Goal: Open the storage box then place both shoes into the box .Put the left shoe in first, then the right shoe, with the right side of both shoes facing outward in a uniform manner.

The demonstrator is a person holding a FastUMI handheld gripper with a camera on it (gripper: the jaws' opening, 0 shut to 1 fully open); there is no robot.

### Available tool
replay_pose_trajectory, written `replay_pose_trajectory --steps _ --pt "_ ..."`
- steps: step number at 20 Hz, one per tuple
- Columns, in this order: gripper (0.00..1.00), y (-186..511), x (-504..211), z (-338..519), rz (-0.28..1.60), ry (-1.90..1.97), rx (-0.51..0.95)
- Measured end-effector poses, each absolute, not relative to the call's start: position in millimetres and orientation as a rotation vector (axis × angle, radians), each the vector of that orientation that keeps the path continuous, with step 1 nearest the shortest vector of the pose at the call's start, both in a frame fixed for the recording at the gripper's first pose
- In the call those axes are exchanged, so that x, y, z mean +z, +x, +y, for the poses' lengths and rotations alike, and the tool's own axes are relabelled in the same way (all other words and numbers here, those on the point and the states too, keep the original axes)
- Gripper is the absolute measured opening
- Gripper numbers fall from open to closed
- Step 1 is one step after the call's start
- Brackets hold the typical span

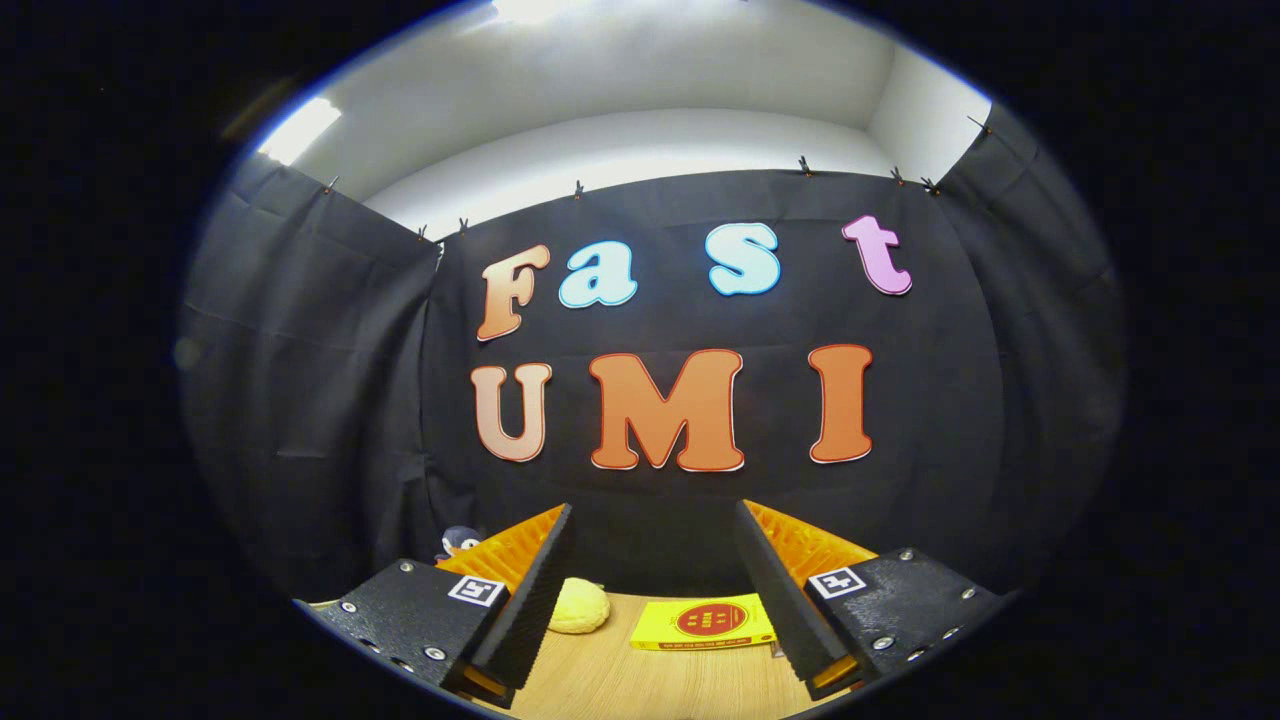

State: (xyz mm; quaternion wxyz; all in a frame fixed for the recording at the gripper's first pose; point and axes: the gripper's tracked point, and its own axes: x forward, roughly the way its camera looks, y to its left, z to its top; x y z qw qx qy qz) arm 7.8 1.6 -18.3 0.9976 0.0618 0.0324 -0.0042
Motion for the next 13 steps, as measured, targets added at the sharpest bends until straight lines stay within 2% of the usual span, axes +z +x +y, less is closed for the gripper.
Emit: replay_pose_trajectory --steps 13 --pt "0.95 19 -6 16 0.058 0.117 0.012"
